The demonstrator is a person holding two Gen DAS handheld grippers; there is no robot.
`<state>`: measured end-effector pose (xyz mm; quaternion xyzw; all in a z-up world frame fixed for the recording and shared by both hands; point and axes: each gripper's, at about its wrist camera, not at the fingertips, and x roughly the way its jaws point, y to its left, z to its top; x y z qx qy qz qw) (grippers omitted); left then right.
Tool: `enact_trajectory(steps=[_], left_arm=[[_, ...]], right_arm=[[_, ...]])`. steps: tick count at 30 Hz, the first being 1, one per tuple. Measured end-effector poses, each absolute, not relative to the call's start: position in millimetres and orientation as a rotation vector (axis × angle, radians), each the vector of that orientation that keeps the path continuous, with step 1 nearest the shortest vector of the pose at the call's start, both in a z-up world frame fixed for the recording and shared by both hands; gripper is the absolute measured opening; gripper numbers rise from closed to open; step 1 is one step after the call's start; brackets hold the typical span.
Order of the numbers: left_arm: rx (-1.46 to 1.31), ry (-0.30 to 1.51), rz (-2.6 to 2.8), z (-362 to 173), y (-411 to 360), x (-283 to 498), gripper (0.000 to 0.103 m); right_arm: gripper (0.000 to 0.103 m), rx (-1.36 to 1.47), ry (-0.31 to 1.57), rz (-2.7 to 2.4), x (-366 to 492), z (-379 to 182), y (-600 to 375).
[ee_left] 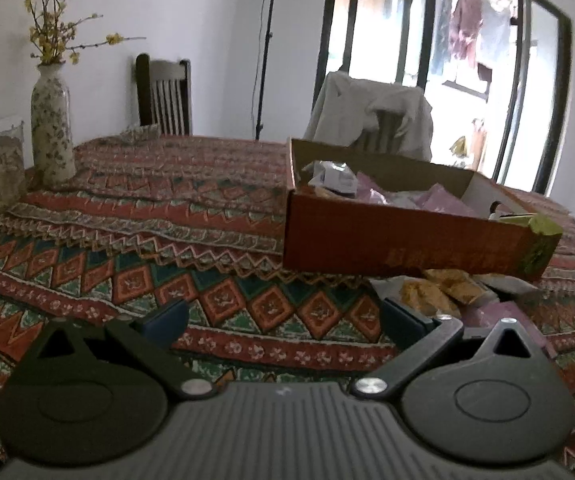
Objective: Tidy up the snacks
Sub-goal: 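Grasp a white printed bar with the right tool while the left tool reaches a cracker packet, then grasp the clear cracker packet with the left tool and lift it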
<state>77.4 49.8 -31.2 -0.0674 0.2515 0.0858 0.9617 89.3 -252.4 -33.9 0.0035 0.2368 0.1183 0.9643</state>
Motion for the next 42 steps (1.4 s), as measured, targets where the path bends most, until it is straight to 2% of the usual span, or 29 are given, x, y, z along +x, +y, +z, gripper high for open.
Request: enact_trajectory(steps=[5, 12, 23, 37, 38, 40, 41, 42], left_arm=[[-0.159, 0.529, 0.169, -23.0, 43.9, 85.2, 0.103], [-0.151, 0.562, 0.149, -14.6, 21.4, 102.9, 0.103], [-0.128, 0.665, 0.155, -27.4, -12.2, 137.2, 0.103], [-0.063, 0.708, 0.198, -40.6, -31.2, 154.1, 0.103], [-0.070, 0.710, 0.196, -41.0, -30.1, 154.1, 0.102], [-0.091, 0.710, 0.188, -41.3, -27.0, 154.0, 0.092], [-0.104, 0.712, 0.173, -40.9, -25.5, 153.6, 0.077], [-0.108, 0.717, 0.162, -41.2, -23.8, 154.7, 0.068]], right_arm=[[0.039, -0.002, 0.420, 0.168, 106.0, -32.4, -274.2], [0.039, 0.072, 0.435, 0.161, 127.1, -39.1, -297.8], [0.039, 0.094, 0.450, 0.188, 127.1, -41.4, -301.0], [0.039, 0.089, 0.445, 0.185, 126.2, -41.6, -299.4], [0.039, 0.088, 0.447, 0.185, 126.4, -41.7, -299.3], [0.039, 0.086, 0.449, 0.186, 126.7, -41.5, -298.5], [0.039, 0.085, 0.448, 0.186, 126.5, -41.3, -298.5], [0.039, 0.084, 0.446, 0.185, 126.3, -41.2, -298.5]])
